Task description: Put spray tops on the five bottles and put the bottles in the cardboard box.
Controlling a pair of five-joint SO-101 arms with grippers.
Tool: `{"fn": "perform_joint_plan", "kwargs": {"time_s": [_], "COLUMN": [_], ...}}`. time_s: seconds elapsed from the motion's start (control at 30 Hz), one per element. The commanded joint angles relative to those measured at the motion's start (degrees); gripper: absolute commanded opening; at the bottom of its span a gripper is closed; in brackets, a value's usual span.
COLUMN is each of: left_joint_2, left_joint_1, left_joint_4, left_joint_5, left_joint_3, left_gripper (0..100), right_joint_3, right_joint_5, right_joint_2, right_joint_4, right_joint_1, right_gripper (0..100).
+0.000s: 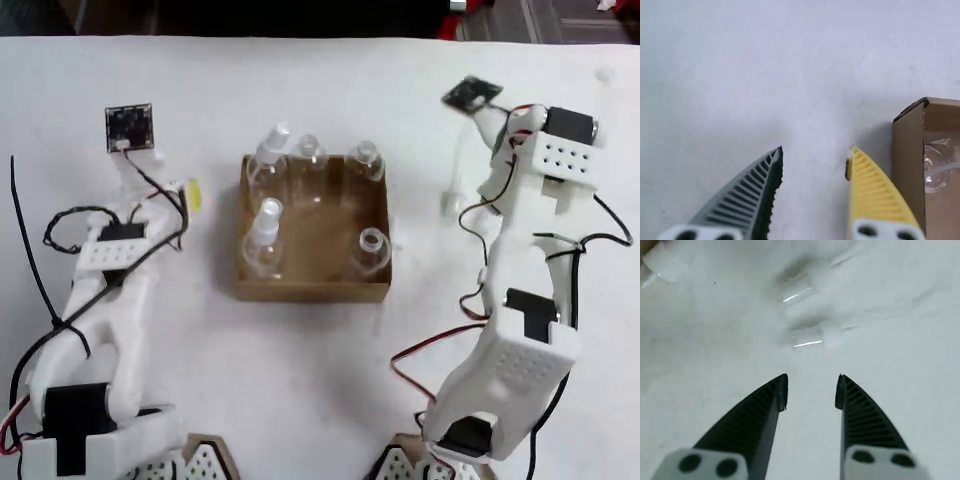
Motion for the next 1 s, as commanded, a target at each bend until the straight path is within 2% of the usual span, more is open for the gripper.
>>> {"fn": "perform_joint_plan", "kwargs": {"time_s": [0.0, 0.2, 0.33, 0.57, 0.97], "left_joint_2": [-2.8, -2.8, -2.8, -2.8, -2.8], "left_joint_1": [0.6, 0.5, 0.5, 0.6, 0.7], "left_joint_4": [-1.8, -1.8, -1.8, -1.8, -1.8], "left_joint_5": [-0.6, -0.6, -0.6, -0.7, -0.7], "left_joint_3": [-0.3, -0.3, -0.4, -0.4, -0.5], "left_gripper": [20, 20, 20, 20, 20], "right_joint_3": [-2.6, -3.8, -4.0, -4.0, -4.0], "right_joint_5": [19.4, 20.0, 25.3, 25.3, 27.5], "right_joint_2": [-0.7, 5.1, 10.0, 13.4, 17.6], "right_joint_4": [-1.5, -5.4, -5.7, -11.2, -14.5], "right_joint_1": [2.8, 4.4, 5.2, 5.1, 3.8], "right_gripper": [14.2, 28.1, 26.2, 26.0, 25.9]}}
